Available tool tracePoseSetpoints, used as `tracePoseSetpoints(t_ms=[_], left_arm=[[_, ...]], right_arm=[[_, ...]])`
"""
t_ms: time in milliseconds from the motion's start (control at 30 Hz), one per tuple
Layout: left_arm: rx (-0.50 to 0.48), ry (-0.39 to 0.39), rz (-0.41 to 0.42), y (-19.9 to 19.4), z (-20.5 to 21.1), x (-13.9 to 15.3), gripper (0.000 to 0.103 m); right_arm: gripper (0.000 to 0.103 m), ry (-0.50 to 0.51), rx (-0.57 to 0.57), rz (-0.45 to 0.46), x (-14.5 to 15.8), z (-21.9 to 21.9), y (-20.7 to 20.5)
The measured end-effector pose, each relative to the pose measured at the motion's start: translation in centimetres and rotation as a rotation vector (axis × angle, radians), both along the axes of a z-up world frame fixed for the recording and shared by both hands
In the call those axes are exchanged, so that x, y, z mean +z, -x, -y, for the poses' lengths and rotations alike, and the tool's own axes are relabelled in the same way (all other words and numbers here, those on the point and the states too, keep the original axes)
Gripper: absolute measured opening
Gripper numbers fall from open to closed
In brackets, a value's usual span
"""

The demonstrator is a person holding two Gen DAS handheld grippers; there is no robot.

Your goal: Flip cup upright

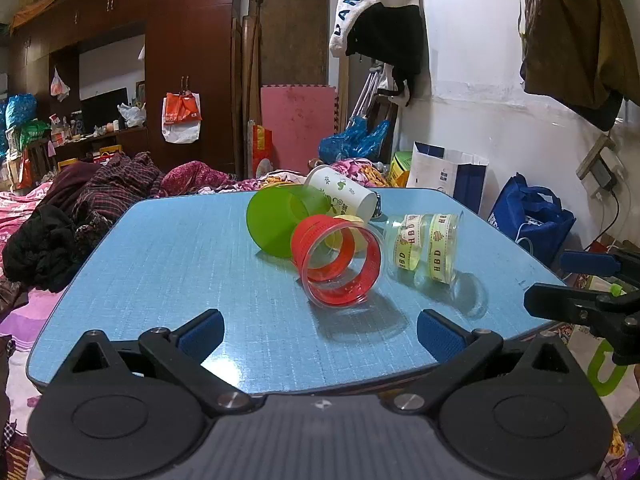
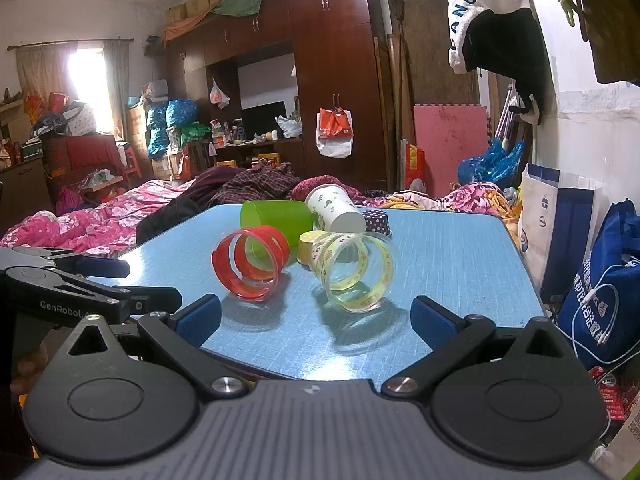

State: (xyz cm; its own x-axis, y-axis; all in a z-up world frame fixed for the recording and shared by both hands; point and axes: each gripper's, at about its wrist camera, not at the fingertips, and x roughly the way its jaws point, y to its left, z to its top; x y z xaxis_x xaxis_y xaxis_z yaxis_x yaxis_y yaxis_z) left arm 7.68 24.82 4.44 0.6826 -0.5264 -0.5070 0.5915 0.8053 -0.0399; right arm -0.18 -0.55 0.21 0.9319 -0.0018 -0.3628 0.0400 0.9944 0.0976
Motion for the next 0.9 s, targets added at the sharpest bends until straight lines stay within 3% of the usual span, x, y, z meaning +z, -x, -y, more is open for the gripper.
tracePoseSetpoints(t_ms=[900], left_arm=[[-0.003,-0.003,-0.005,-0.33,0.31,-0.19,0.103]], right_arm=[[0.102,0.000,0.008,-0.003,-0.40,-0.10,-0.05]])
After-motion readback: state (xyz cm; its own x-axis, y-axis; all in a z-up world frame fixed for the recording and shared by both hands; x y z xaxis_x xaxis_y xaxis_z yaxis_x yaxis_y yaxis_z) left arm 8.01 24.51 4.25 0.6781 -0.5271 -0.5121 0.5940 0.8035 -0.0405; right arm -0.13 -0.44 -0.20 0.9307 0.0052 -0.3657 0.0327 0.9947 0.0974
